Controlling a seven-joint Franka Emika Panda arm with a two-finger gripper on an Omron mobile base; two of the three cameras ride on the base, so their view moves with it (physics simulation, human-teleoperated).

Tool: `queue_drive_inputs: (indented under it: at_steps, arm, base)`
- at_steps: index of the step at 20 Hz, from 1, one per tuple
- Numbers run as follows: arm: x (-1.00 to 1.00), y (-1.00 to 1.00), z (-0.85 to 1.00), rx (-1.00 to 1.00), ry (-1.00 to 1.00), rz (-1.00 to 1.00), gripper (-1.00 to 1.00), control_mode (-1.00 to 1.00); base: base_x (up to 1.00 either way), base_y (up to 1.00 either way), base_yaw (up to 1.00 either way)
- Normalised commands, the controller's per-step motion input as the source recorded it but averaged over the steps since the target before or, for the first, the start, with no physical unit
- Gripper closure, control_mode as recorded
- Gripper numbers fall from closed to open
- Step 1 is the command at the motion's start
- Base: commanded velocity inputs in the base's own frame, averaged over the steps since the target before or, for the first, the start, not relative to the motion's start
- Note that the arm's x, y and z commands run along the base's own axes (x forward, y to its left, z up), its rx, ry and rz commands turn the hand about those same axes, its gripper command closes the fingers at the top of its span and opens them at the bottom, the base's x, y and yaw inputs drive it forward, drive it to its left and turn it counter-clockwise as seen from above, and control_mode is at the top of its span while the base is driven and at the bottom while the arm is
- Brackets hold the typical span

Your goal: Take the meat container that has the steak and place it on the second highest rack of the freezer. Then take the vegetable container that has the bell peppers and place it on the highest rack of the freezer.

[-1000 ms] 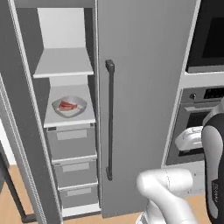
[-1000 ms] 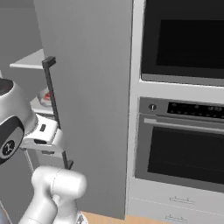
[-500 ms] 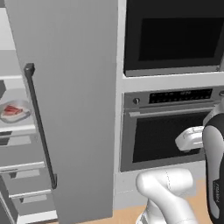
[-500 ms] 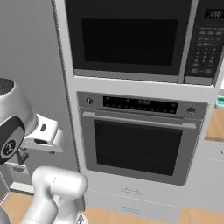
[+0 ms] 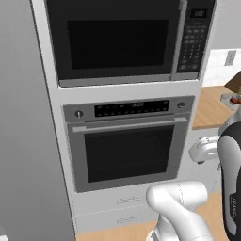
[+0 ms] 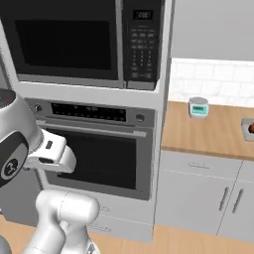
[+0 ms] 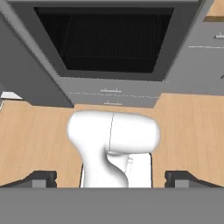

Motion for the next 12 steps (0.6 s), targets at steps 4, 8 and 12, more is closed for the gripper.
queue_drive_inputs:
  at_steps: [4,8,12]
  arm:
    - [0.0,0.0,0.0,0.0,0.0,0.0,-1.0,1.0]
    - [0.0,0.0,0.0,0.0,0.0,0.0,-1.0,1.0]
    - [0.0,0.0,0.0,0.0,0.0,0.0,-1.0,1.0]
  base:
    - [0.0,-1.0,0.0]
    - [0.13,-1.0,0.0]
    - [0.37,-1.0,0.02]
